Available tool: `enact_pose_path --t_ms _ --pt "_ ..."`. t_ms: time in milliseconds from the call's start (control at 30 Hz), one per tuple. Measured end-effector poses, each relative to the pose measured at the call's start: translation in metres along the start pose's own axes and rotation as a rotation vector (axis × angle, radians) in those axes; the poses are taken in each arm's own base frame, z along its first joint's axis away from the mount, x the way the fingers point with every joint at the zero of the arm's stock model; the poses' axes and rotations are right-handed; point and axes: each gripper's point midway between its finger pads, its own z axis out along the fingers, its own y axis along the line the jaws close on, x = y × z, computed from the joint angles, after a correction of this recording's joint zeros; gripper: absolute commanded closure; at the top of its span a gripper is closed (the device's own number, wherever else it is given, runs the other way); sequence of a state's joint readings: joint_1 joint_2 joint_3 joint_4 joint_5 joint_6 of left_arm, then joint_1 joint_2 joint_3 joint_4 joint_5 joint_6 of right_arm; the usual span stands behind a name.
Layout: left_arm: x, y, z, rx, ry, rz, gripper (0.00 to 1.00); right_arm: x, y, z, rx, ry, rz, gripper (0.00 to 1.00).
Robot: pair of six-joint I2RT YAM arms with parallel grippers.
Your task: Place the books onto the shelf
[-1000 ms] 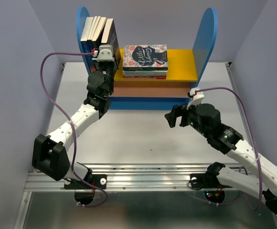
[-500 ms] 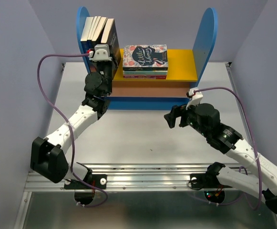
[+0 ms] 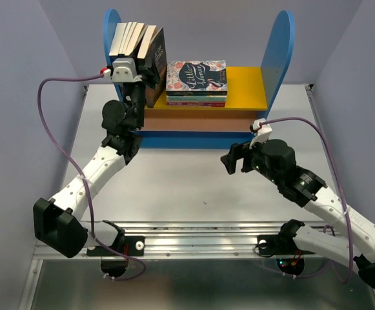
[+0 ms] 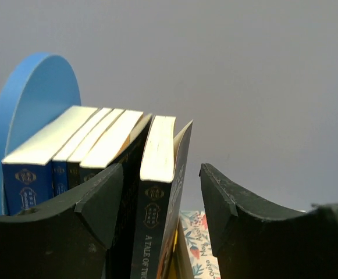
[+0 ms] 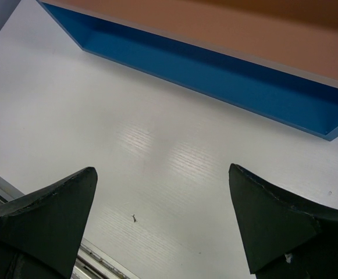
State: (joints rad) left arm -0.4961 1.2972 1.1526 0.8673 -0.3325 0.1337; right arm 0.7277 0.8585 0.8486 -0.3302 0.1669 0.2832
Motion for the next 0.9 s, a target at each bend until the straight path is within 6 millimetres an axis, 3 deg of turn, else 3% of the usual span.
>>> enact_pose_path --t_ms 233,300,500,633,733,900 --pt "-0.061 -0.009 -0.002 0.061 -0.109 -0.082 0.14 0.005 0.002 0.004 -0.012 0.023 -0.003 0.0" --pt "-0.078 -0.01 -0.003 0.076 -0.134 -0.103 0.01 0.006 0.003 0.004 -0.015 0.025 -0.003 0.0" --pt "-0.111 -0.022 -0.009 0.161 -0.133 -0.12 0.01 0.008 0.005 0.006 -0.025 0.037 -0.005 0.0" --pt "-0.114 -0.019 -0.027 0.178 -0.056 -0.133 0.01 0.014 0.006 0.01 -0.032 0.061 -0.012 0.0" --pt "-0.113 -0.015 -0.055 0.21 -0.009 -0.15 0.01 0.017 0.009 0.01 -0.052 0.074 -0.022 0.0" --pt "-0.095 -0.017 -0.088 0.269 0.085 -0.169 0.01 0.018 0.012 0.01 -0.073 0.079 -0.032 0.0"
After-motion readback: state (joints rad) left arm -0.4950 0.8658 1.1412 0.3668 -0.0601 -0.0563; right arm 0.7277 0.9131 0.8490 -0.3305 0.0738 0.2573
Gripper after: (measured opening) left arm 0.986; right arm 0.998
